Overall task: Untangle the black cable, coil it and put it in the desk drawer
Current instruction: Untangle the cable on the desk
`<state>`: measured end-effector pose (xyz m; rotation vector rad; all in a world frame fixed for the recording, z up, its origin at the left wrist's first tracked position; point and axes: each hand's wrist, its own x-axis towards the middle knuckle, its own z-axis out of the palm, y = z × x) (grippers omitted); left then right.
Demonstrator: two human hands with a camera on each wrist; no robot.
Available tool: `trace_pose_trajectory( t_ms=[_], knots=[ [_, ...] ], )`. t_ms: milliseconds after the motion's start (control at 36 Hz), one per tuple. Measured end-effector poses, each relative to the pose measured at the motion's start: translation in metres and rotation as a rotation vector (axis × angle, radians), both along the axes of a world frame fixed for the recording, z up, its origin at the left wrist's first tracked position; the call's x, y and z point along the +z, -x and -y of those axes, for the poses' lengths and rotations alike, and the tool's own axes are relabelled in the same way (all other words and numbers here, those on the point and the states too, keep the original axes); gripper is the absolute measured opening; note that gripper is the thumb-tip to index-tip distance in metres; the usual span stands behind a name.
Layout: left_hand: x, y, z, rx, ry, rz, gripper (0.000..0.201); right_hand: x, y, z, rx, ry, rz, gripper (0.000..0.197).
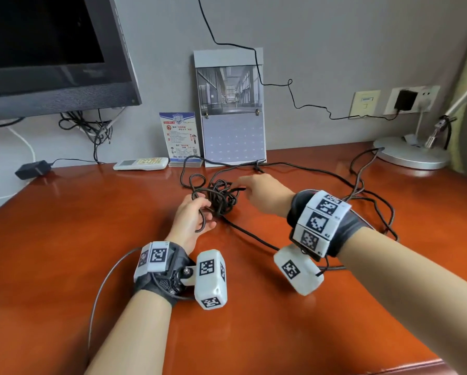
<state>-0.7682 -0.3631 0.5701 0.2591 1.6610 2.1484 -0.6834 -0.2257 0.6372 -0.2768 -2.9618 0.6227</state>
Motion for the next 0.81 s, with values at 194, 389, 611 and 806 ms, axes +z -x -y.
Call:
trace_pose_trajectory(
  t_ms=[194, 389, 611, 806],
  knots=[
    [-0.001, -0.004, -0.009, -0.091, 0.095, -0.086, 0.014, -0.009, 0.017, -0.004, 0.054, -0.1, -0.034, 0.053],
    [0.001, -0.007, -0.014, -0.071, -0.001, -0.016, 0.011, -0.008, 0.024, 0.008, 0.018, -0.328, -0.145, 0.041],
    [0.005, -0.006, -0.016, 0.068, -0.102, 0.146, 0.031, -0.006, 0.006, 0.025, -0.019, -0.108, -0.285, 0.011],
    [0.009, -0.012, -0.021, 0.057, -0.132, 0.201, 0.034, -0.011, 0.01, 0.027, -0.228, 0.009, -0.153, 0.043]
  ],
)
